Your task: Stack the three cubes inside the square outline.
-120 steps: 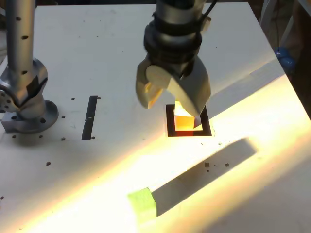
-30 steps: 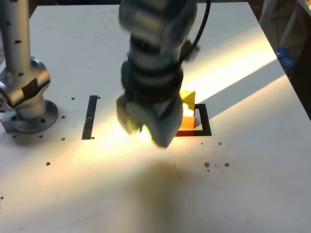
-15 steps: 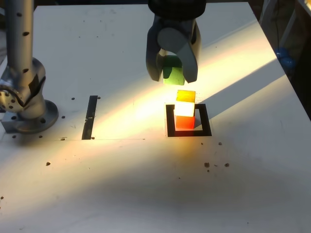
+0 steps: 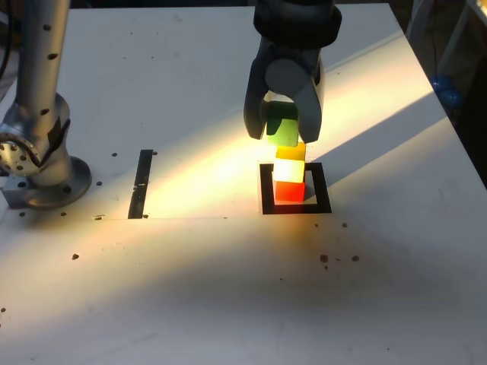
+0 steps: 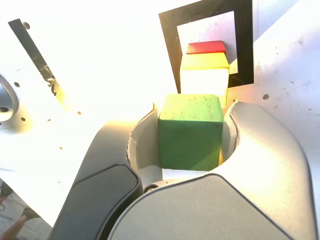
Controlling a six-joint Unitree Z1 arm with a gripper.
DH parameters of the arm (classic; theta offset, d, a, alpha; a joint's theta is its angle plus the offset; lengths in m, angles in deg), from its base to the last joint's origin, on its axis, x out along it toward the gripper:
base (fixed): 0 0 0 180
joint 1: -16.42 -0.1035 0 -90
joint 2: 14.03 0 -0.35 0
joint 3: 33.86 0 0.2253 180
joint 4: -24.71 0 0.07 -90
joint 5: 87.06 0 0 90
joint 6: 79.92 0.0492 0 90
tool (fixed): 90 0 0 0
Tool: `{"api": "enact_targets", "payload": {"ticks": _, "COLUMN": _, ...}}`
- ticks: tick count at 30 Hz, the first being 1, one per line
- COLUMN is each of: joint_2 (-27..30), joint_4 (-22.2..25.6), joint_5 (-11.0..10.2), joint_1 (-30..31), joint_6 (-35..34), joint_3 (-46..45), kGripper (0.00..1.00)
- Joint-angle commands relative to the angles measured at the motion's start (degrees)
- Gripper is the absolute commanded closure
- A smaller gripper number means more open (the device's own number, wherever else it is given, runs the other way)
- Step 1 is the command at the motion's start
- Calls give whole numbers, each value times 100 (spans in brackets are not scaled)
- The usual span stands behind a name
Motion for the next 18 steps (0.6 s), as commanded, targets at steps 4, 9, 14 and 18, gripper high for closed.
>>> {"api": "enact_targets", "payload": {"ticks": 4, "joint_2": -148, "joint_4": -78, "joint_5": 8, "joint_1": -36, "joint_6": 30, "joint_3": 39, "kGripper": 65}}
{"api": "enact_targets", "payload": {"ticks": 9, "joint_2": -216, "joint_4": -133, "joint_5": 2, "joint_1": -89, "joint_6": 59, "joint_3": 25, "kGripper": 64}}
{"api": "enact_targets", "payload": {"ticks": 14, "joint_2": -235, "joint_4": -219, "joint_5": 4, "joint_1": -131, "joint_6": 144, "joint_3": -60, "kGripper": 24}}
{"api": "enact_targets", "payload": {"ticks": 18, "joint_2": -241, "joint_4": -245, "joint_5": 15, "joint_1": -154, "joint_6": 170, "joint_3": -161, "kGripper": 1}}
